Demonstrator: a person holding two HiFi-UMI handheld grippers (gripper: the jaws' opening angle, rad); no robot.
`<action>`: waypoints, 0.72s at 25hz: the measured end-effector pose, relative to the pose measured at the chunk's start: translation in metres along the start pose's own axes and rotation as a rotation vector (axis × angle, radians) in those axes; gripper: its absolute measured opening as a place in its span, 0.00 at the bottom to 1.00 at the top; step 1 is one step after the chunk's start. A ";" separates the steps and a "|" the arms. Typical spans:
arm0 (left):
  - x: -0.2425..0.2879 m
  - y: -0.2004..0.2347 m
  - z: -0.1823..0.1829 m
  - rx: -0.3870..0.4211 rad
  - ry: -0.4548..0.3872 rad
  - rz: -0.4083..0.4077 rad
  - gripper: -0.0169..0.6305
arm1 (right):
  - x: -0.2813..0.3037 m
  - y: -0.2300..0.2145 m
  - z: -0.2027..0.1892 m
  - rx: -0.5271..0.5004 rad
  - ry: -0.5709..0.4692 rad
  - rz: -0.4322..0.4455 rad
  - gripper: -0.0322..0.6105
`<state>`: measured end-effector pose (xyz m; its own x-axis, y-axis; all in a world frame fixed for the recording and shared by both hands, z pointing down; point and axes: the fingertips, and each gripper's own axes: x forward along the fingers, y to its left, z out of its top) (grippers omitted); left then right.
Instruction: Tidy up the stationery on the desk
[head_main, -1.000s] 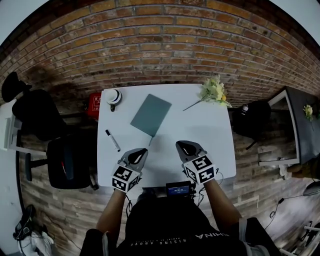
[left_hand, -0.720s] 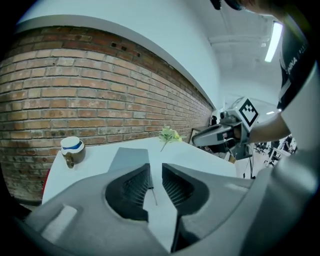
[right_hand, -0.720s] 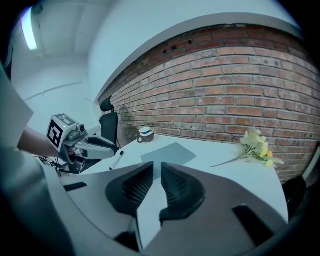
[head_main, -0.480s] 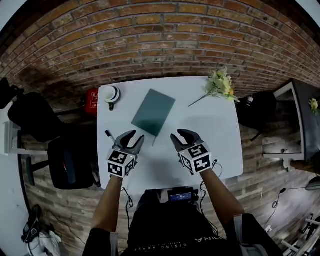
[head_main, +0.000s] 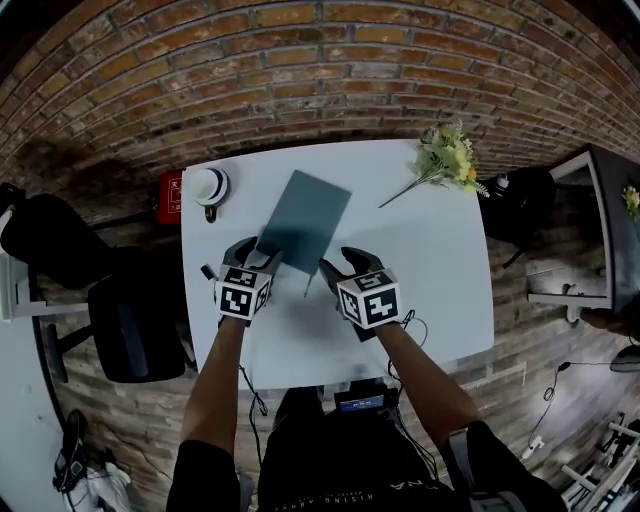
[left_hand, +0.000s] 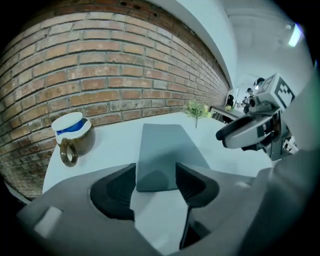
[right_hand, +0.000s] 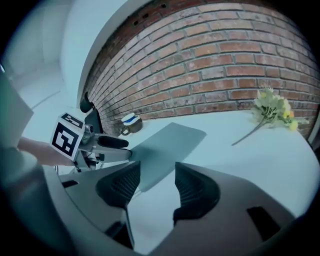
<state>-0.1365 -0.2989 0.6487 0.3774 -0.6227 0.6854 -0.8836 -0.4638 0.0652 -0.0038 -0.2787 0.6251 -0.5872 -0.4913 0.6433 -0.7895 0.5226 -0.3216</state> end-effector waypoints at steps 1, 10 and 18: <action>0.005 0.005 -0.002 -0.006 0.008 0.006 0.39 | 0.006 0.000 -0.002 0.016 0.009 -0.002 0.40; 0.029 0.018 -0.004 -0.109 0.033 -0.067 0.39 | 0.044 -0.007 -0.014 0.093 0.055 -0.058 0.43; 0.027 0.007 -0.008 -0.149 0.040 -0.108 0.33 | 0.055 -0.005 -0.023 0.115 0.084 -0.056 0.42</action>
<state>-0.1350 -0.3141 0.6739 0.4640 -0.5475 0.6964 -0.8708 -0.4263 0.2450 -0.0280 -0.2919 0.6781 -0.5283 -0.4549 0.7169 -0.8388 0.4103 -0.3579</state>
